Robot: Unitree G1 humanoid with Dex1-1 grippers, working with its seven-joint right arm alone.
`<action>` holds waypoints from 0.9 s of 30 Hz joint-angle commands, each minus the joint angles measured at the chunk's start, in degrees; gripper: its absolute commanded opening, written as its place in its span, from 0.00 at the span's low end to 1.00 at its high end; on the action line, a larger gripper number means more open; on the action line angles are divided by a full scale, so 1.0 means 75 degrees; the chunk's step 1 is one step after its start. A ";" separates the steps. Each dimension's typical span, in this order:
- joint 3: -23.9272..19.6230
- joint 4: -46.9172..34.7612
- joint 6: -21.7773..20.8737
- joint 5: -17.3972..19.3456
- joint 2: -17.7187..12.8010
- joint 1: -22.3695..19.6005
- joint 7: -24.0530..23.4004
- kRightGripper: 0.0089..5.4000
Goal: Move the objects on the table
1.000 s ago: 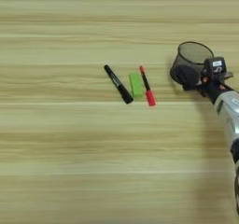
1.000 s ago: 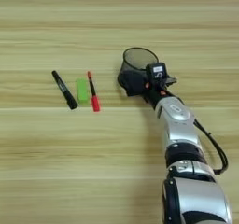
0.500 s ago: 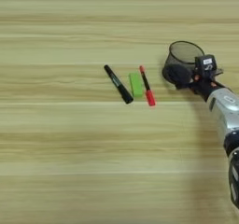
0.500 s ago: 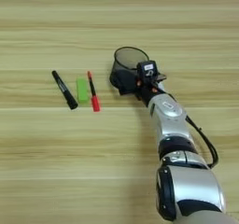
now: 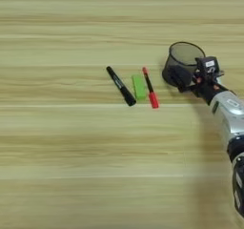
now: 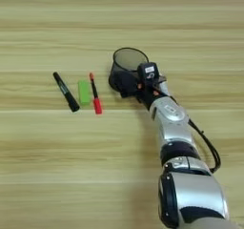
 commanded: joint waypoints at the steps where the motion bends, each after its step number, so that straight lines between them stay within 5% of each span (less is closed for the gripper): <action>1: 0.0018 -0.0832 -0.0108 0.0052 -0.0154 -0.0196 -0.0048 0.87; 27: 0.0070 -0.4743 0.1749 0.0230 0.0027 0.2439 -0.0390 0.87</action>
